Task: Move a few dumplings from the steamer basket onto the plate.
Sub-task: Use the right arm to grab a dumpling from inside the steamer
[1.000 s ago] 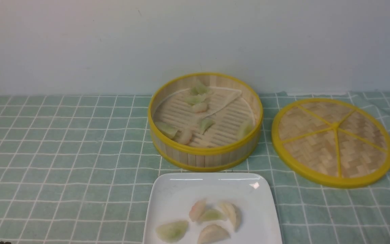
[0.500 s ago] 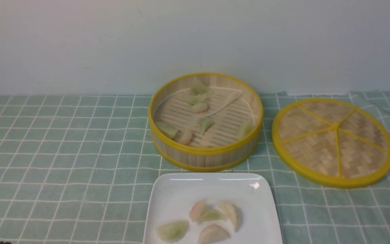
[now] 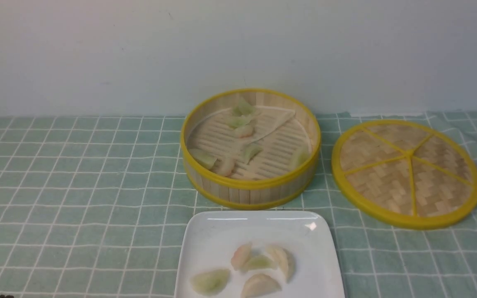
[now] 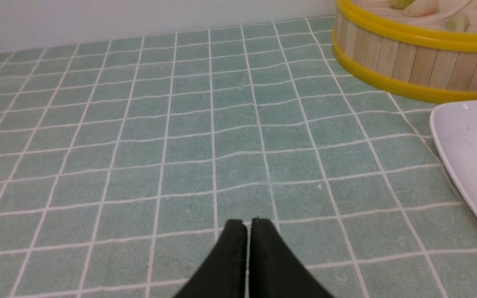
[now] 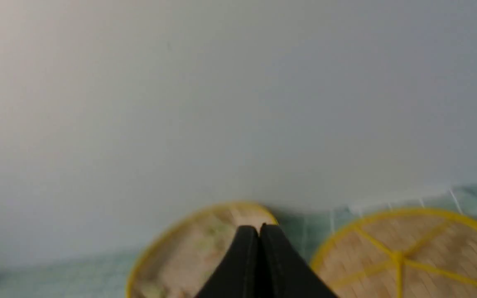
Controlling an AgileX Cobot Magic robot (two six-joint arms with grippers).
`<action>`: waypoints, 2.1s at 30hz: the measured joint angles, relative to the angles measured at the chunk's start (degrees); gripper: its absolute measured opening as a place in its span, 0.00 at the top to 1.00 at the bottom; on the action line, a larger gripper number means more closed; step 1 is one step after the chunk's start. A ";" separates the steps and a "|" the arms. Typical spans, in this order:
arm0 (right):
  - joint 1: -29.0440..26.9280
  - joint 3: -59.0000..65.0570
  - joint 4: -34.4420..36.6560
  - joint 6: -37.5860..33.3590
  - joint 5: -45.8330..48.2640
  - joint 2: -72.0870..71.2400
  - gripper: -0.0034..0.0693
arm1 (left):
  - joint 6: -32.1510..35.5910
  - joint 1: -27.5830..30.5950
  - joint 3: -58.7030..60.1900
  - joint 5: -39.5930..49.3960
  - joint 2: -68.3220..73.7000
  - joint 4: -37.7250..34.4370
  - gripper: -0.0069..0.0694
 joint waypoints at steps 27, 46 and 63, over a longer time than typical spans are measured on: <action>26.68 -70.11 -19.00 -1.85 30.70 79.04 0.92 | 0.00 0.00 0.00 0.00 0.00 0.00 0.92; 27.80 -75.90 -30.46 9.29 30.27 102.04 0.24 | 0.00 0.00 0.00 0.00 0.00 0.00 0.92; 26.66 -80.81 -22.83 5.83 29.80 104.37 0.64 | 0.00 0.00 0.00 0.00 0.00 0.00 0.92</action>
